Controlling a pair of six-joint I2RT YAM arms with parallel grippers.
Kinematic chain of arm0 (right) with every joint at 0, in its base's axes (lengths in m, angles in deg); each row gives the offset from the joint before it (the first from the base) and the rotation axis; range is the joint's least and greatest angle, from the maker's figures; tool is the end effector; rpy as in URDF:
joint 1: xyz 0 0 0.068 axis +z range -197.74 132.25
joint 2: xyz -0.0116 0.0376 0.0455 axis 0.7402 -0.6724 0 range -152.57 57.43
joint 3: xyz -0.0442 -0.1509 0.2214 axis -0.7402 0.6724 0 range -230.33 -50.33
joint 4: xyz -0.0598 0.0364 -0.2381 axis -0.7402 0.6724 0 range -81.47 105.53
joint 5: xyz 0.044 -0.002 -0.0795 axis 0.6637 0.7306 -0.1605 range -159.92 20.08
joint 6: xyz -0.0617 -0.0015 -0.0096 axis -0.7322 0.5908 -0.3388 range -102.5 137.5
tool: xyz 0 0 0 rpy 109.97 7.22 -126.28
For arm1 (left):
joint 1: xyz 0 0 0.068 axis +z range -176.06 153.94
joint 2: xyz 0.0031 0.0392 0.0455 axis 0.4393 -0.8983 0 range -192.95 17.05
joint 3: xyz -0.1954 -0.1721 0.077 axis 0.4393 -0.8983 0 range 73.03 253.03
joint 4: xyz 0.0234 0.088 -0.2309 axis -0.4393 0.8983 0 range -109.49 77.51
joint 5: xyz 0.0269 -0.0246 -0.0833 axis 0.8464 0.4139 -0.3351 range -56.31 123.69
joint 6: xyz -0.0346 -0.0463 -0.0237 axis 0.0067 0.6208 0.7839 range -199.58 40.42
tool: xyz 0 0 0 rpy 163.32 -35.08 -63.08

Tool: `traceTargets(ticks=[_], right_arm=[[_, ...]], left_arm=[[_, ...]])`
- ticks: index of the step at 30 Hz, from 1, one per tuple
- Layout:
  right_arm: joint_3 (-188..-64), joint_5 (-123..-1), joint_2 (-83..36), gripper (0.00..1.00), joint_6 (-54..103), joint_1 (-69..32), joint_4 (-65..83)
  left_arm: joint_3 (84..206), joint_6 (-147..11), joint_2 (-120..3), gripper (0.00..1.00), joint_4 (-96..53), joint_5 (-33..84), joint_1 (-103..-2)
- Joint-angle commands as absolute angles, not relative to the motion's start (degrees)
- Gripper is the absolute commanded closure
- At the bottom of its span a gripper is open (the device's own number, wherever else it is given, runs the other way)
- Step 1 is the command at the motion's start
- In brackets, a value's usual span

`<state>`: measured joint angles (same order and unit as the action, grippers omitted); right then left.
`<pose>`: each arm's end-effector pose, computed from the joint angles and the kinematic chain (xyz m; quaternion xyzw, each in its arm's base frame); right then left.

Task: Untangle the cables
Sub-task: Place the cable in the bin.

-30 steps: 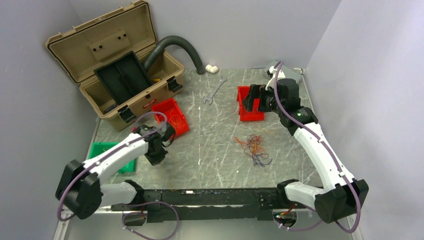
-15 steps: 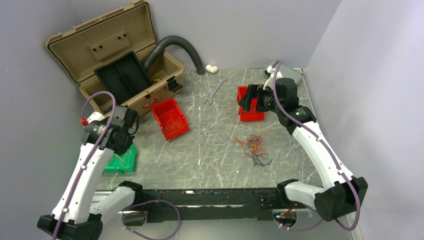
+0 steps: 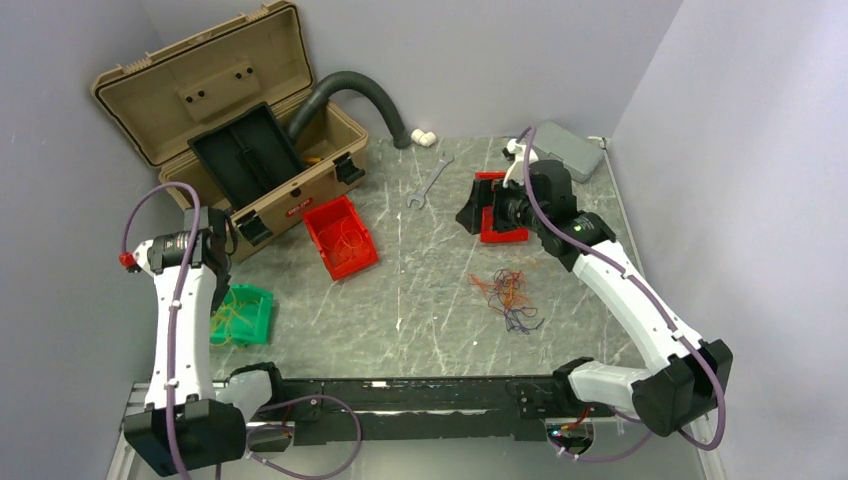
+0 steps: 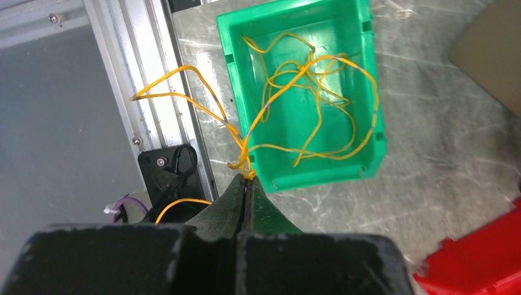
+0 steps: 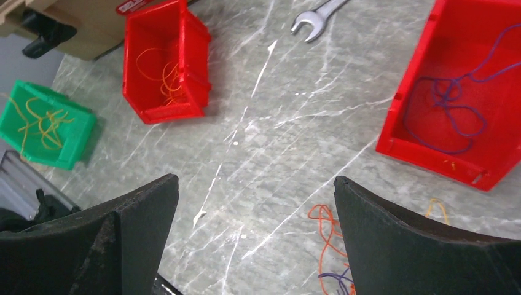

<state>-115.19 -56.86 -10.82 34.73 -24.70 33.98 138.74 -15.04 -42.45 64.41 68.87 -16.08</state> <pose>0.2369 0.1124 0.3457 -0.1012 0.8513 0.2660 0.4408 0.1269 0.0501 0.3141 -0.5995 0.7348 0.2202 0.2285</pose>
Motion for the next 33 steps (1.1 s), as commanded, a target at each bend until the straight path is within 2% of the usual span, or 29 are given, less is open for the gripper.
traceTargets(ticks=[1, 6, 10, 16, 18, 20, 22, 25, 32, 33], right_arm=[[-118.2, -57.8, -11.5, 0.01, 35.3, -21.9, 33.3], [-119.0, -59.1, -11.4, 0.01, 35.0, -19.8, 34.1], [-119.4, -59.7, -11.4, 0.01, 35.1, -19.1, 34.8], [-121.0, -59.9, -11.1, 0.01, 35.3, -18.7, 35.8], [-121.9, -60.4, -11.1, 0.01, 35.1, -18.3, 36.8], [-121.9, -60.4, -10.8, 0.01, 35.2, -18.3, 36.9], [-121.0, -60.5, -10.5, 0.01, 35.5, -18.4, 36.9], [-118.6, -62.1, -10.1, 0.0, 36.5, -18.3, 37.3], [-111.8, -69.8, -7.9, 0.0, 41.5, -20.8, 39.9], [-110.8, -69.3, -7.6, 0.0, 42.0, -21.6, 40.0]], left_arm=[[134.5, -21.4, -43.4, 1.0, 55.0, 65.7, -10.1], [131.0, -23.0, -46.1, 1.0, 45.8, 62.8, -7.4], [127.8, -22.6, -49.4, 1.0, 41.7, 58.4, -6.3], [125.8, -20.8, -55.9, 1.0, 38.6, 58.0, -4.9], [125.3, -19.6, -56.3, 0.96, 38.5, 58.5, -3.8], [124.5, -19.5, -56.1, 0.85, 37.9, 58.6, -2.5], [124.2, -19.9, -55.9, 0.69, 37.4, 58.3, -1.4], [125.5, -21.5, -55.4, 0.36, 37.9, 58.1, -0.9], [126.1, -29.7, -46.7, 0.02, 35.8, 52.9, -1.1], [125.6, -31.0, -45.1, 0.01, 35.1, 52.4, -1.1]])
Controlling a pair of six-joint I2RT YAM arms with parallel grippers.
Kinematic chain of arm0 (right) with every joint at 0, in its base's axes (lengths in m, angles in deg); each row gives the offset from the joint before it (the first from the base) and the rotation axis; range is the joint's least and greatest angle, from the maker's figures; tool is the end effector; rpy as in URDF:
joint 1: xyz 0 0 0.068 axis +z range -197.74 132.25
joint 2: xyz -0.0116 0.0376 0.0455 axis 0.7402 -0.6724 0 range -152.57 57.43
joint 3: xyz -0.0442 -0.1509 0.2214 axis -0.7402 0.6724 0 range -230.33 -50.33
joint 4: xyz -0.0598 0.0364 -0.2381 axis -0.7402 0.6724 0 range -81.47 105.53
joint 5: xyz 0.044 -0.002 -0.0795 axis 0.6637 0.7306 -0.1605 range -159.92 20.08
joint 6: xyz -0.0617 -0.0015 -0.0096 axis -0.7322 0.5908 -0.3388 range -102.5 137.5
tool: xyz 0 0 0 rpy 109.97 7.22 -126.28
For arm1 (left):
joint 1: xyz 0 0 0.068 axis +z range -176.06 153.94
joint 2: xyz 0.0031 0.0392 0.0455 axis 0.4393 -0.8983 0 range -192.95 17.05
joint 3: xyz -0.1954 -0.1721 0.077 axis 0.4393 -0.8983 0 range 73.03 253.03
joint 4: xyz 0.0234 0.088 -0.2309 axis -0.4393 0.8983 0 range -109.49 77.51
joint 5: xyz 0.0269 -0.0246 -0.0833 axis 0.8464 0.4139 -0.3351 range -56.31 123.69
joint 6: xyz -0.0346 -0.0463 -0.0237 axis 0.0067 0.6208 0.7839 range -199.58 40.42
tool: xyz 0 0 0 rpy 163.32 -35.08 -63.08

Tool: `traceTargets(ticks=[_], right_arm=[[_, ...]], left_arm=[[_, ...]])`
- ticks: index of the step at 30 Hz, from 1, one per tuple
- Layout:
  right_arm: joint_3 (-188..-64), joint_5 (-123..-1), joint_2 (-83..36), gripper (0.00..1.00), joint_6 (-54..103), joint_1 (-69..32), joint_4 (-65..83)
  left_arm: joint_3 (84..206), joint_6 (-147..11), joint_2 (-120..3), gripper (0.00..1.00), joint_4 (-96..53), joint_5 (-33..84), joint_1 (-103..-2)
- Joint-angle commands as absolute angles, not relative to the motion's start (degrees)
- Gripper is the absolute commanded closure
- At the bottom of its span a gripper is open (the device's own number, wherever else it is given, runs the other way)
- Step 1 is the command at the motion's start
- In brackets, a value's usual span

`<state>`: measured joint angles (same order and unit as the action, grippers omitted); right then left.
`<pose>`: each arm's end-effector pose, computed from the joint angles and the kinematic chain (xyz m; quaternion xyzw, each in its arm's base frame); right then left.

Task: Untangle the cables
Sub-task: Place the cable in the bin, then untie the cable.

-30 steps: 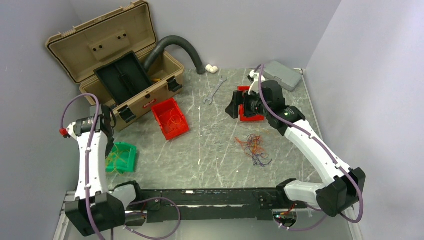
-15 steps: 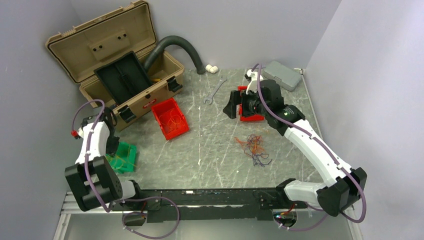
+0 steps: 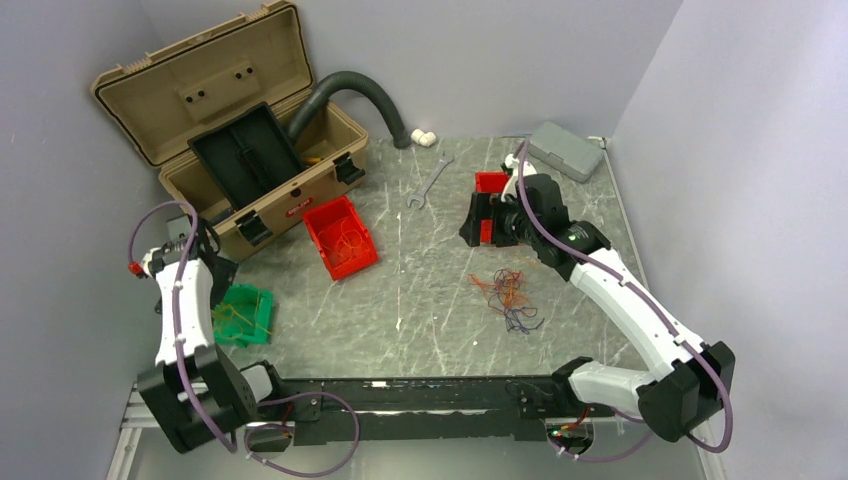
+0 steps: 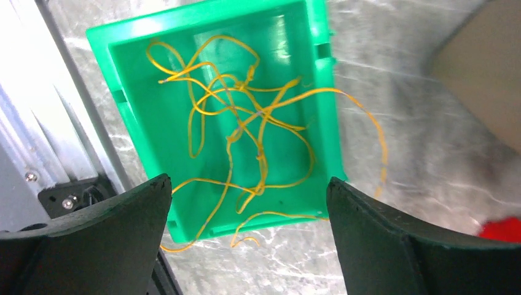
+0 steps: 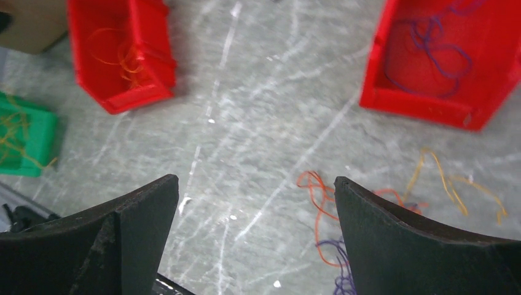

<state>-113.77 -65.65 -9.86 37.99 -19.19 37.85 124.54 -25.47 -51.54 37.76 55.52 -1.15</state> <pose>0.2219 0.1247 0.3338 -0.0795 0.8755 0.2272 0.4190 0.1688 0.0978 0.2338 -0.6387 0.7341 0.1478 0.1768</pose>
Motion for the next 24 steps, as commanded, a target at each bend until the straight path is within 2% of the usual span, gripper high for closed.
traceTargets(ticks=[1, 10, 12, 17, 20, 24], right_arm=[[-109.7, -68.9, -7.4, 0.0, 42.2, -22.3, 40.1], [-102.2, -73.0, -8.6, 0.0, 46.3, -27.4, 41.5], [-101.3, -74.4, -8.2, 0.0, 47.0, -30.0, 41.8], [-99.4, -80.1, -9.1, 0.01, 49.8, -33.4, 43.4], [-97.6, -77.8, -9.8, 0.03, 50.1, -33.5, 42.2], [-94.3, -74.8, -9.7, 0.15, 51.2, -33.5, 40.5]], left_arm=[[125.7, -31.6, -43.7, 0.01, 35.3, 52.4, -1.2], [131.8, -35.1, -39.6, 0.01, 41.6, 53.2, -6.1], [133.5, -36.2, -40.2, 0.01, 42.1, 52.4, -10.8], [134.6, -42.2, -40.8, 0.01, 35.4, 52.5, -29.5], [131.7, -48.1, -38.5, 0.01, 27.8, 43.2, -35.5], [122.8, -52.2, -33.1, 0.01, 11.8, 24.3, -41.3]])
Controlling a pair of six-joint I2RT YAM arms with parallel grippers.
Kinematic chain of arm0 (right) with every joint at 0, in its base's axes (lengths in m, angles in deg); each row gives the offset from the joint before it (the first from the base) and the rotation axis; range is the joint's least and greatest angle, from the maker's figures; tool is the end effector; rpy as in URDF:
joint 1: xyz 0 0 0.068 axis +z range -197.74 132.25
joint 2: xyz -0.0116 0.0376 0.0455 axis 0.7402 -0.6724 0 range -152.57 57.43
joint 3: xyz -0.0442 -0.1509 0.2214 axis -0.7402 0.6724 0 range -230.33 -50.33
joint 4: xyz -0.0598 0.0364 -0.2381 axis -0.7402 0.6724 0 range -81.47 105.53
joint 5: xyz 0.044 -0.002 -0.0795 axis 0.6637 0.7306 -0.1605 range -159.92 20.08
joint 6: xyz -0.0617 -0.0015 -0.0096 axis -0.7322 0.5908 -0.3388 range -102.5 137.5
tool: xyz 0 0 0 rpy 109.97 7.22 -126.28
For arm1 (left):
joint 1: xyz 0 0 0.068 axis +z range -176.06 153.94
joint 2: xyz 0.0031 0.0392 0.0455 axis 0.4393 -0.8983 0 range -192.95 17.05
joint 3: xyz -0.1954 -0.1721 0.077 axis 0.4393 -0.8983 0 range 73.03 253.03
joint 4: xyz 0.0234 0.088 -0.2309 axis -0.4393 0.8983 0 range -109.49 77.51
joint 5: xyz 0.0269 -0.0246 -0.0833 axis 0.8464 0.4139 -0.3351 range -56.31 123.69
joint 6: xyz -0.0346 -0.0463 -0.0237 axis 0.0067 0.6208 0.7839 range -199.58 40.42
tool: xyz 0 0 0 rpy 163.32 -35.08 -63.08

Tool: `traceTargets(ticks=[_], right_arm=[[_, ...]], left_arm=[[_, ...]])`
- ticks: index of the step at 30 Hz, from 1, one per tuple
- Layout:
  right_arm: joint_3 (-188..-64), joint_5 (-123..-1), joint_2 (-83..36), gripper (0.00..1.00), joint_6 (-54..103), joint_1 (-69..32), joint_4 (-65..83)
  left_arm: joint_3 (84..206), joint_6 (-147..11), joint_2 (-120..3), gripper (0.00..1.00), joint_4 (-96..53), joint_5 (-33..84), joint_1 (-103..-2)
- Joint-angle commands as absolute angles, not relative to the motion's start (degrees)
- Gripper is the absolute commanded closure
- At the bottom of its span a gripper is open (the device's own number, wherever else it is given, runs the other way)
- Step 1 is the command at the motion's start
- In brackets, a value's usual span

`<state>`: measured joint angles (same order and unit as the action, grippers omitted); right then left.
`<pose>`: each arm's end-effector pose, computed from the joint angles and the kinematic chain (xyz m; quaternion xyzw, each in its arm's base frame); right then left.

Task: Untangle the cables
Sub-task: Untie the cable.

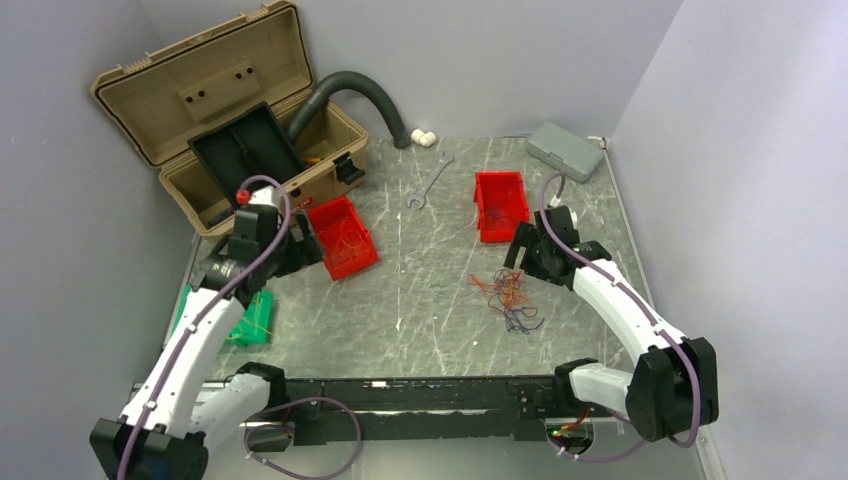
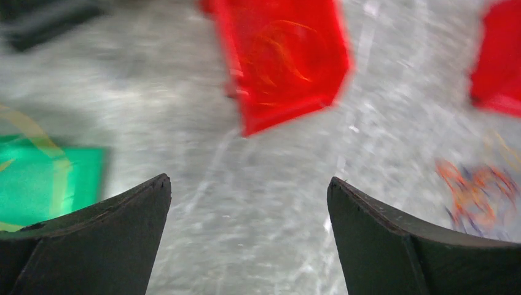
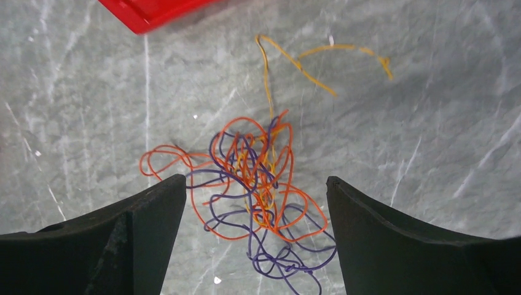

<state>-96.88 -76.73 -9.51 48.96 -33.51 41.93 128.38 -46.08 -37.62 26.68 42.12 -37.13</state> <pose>0.2204 0.0501 0.2333 0.1603 0.9354 0.0685 0.3077 0.1809 -0.0284 0.3042 -0.2067 0.9000 -0.0803 0.3752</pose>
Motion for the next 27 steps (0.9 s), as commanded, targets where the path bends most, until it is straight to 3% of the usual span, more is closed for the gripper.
traceTargets(ticks=[1, 8, 9, 12, 13, 18, 20, 22, 23, 25, 26, 27], right_arm=[[-93.3, -73.9, -9.6, 0.17, 51.3, -33.5, 39.8], [-90.0, -65.7, -12.9, 0.34, 50.8, -33.4, 33.7], [-89.7, -64.8, -13.8, 0.39, 50.8, -33.3, 33.1], [-88.8, -60.6, -15.7, 0.71, 50.3, -32.1, 30.7], [-88.3, -59.3, -15.5, 0.77, 50.6, -30.9, 29.5], [-89.1, -57.5, -14.2, 0.97, 55.7, -18.5, 27.2], [-90.0, -56.8, -14.0, 0.99, 58.5, -12.4, 25.3], [-90.3, -56.8, -12.6, 0.92, 60.7, -8.4, 23.7], [-90.3, -56.8, -11.6, 0.83, 61.3, -7.6, 23.4], [-90.1, -56.9, -9.3, 0.43, 61.3, -7.4, 23.6], [-90.1, -57.8, -7.5, 0.29, 60.9, -7.4, 24.3], [-90.1, -58.8, -6.1, 0.22, 60.3, -7.4, 25.6]], left_arm=[[120.9, -52.1, -33.1, 0.01, 8.7, 21.6, -43.1], [121.7, -53.9, -42.7, 0.01, 2.0, 20.5, -57.8], [121.9, -54.1, -43.5, 0.01, 1.2, 20.5, -59.5], [120.8, -54.1, -45.0, 0.01, -2.3, 18.4, -63.0], [120.2, -53.9, -45.4, 0.01, -3.6, 17.5, -63.8], [116.7, -53.2, -46.9, 0.01, -7.2, 17.5, -67.3], [115.8, -53.3, -47.5, 0.01, -7.8, 18.1, -68.4], [115.1, -53.2, -48.0, 0.01, -8.5, 18.2, -69.0], [114.8, -53.2, -48.1, 0.0, -8.8, 18.4, -69.3], [114.3, -53.1, -48.3, 0.01, -9.6, 18.6, -69.9], [114.1, -53.0, -48.4, 0.01, -10.0, 18.6, -70.1], [113.9, -53.0, -48.5, 0.0, -10.5, 18.5, -70.3]])
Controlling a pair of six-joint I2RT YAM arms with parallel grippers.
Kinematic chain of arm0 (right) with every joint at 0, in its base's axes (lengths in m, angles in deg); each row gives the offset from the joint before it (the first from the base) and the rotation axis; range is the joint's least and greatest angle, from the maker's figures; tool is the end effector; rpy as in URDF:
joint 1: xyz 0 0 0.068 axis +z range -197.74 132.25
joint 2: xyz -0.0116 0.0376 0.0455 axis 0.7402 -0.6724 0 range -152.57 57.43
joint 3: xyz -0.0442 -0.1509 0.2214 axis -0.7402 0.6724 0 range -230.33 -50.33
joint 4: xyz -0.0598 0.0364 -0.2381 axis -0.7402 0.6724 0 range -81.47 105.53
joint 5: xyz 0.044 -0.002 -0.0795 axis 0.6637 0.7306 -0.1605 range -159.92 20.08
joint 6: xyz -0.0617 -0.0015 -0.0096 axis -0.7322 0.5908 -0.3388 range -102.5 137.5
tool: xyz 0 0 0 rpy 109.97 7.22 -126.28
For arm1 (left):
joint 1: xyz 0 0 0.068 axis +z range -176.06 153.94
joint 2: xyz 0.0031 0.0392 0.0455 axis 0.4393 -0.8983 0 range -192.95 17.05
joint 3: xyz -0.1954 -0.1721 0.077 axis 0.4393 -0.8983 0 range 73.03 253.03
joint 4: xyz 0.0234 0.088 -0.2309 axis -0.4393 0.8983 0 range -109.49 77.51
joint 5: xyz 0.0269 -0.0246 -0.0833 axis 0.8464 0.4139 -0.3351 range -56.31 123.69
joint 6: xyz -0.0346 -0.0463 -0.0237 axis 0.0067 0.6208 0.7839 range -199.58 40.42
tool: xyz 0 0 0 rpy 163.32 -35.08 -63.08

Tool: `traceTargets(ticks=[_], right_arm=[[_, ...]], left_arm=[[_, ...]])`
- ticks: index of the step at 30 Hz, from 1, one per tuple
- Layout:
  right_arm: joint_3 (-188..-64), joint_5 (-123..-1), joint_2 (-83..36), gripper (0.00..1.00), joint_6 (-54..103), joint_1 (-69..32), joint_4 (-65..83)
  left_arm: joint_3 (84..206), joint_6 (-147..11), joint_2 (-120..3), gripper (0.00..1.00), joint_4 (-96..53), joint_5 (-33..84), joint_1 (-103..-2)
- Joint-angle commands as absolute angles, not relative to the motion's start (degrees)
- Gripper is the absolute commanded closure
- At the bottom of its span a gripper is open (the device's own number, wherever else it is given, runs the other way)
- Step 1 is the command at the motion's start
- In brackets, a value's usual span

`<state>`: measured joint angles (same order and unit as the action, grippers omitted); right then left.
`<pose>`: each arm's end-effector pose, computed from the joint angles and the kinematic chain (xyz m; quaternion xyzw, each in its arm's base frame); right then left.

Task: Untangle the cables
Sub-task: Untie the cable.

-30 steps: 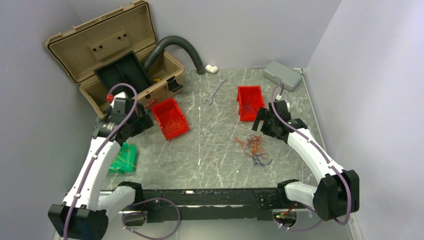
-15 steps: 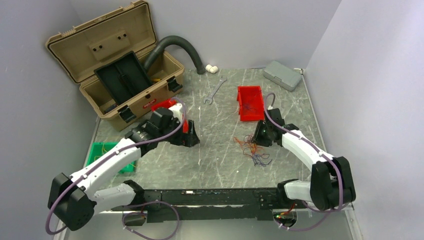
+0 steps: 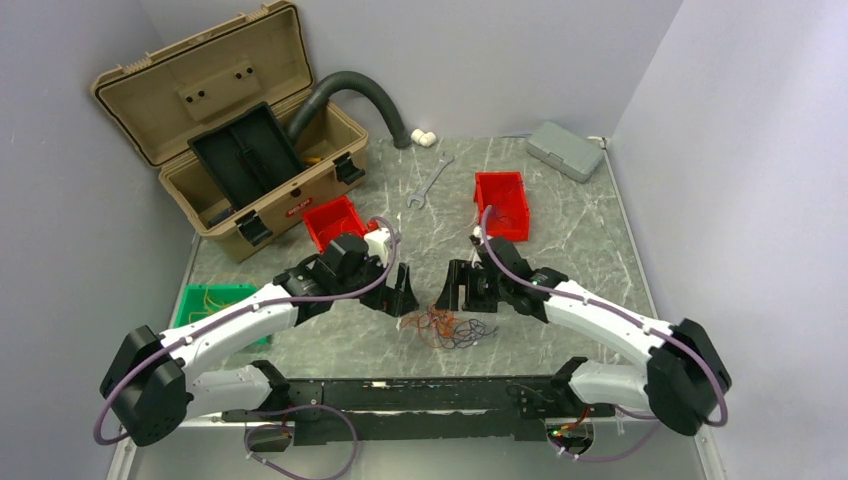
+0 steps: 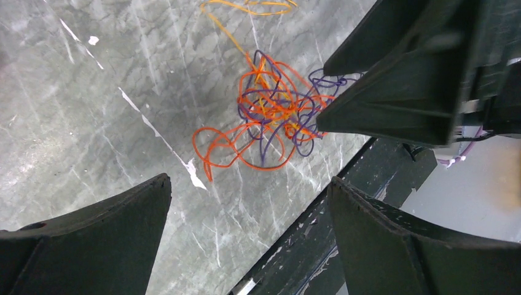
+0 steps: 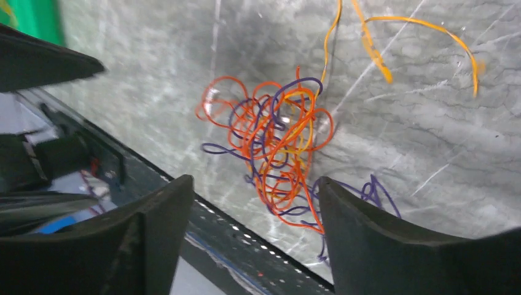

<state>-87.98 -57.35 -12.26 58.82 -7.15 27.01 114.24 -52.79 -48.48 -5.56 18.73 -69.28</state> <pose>0.1701 0.1593 0.1954 -0.0311 0.9358 0.2979 0.1859 0.1667 -0.1736 0.2379 0.1838 0.8748 -0.3441 0.2872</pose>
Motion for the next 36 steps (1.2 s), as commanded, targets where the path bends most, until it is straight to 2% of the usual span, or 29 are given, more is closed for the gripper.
traceTargets(ticks=[1, 5, 8, 15, 25, 30, 33, 36], right_arm=[[-90.3, -59.8, -5.1, 0.19, 59.4, -7.4, 26.8], [-90.7, -61.3, -2.5, 0.18, 55.3, -7.4, 31.4], [-89.3, -61.5, -1.1, 0.21, 53.5, -7.4, 33.9], [-83.7, -58.9, 2.1, 0.31, 50.8, -7.4, 33.1], [-81.0, -54.2, -1.4, 0.41, 50.4, -7.3, 24.4], [-80.8, -54.3, -4.8, 0.43, 50.7, -6.6, 21.9], [-80.4, -56.4, -5.1, 0.5, 51.6, -6.4, 19.8], [-79.5, -58.0, -5.1, 0.58, 52.5, -6.4, 16.7]], left_arm=[[113.8, -53.0, -48.8, 0.01, -10.9, 18.2, -70.5], [115.1, -53.6, -51.0, 0.01, -10.1, 17.9, -71.0], [115.5, -54.0, -52.3, 0.02, -10.7, 17.6, -71.4], [115.4, -54.0, -55.5, 0.15, -11.8, 17.4, -72.5], [118.3, -53.1, -63.9, 0.24, -16.8, 16.0, -74.9], [121.7, -52.9, -69.8, 0.4, -17.5, 15.4, -76.5], [122.7, -52.4, -71.2, 0.57, -17.3, 15.7, -76.5], [122.1, -52.3, -70.6, 0.69, -17.2, 17.0, -76.5]])
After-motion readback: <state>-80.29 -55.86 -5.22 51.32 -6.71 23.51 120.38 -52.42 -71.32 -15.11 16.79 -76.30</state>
